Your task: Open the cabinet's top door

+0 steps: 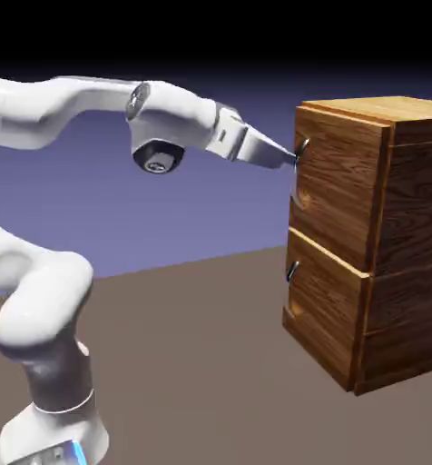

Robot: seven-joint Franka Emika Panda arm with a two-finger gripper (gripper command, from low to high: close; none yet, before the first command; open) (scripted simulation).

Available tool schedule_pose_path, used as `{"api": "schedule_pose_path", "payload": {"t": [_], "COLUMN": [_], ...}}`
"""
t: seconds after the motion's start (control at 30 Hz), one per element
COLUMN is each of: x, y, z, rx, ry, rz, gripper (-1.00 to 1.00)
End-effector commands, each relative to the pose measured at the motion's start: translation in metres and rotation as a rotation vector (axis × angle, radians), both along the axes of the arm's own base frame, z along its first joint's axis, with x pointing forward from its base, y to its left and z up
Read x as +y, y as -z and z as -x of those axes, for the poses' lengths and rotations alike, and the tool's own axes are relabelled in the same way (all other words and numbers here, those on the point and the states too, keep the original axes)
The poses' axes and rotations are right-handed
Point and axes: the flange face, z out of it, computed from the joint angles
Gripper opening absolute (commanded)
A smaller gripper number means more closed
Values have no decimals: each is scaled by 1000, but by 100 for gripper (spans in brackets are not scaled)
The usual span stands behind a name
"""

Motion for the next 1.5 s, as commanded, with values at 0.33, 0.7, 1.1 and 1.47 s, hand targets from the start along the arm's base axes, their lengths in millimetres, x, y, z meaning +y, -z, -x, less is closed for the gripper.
{"api": "schedule_pose_path", "payload": {"t": [0.33, 0.7, 1.1, 1.47], "x": [44, 89, 120, 110], "y": [5, 47, 132, 137], "z": [0, -22, -68, -108], "rx": [-139, -245, -314, -319], "ry": [-3, -11, 0, -52], "rz": [19, 59, 108, 102], "gripper": [0, 0, 0, -100]}}
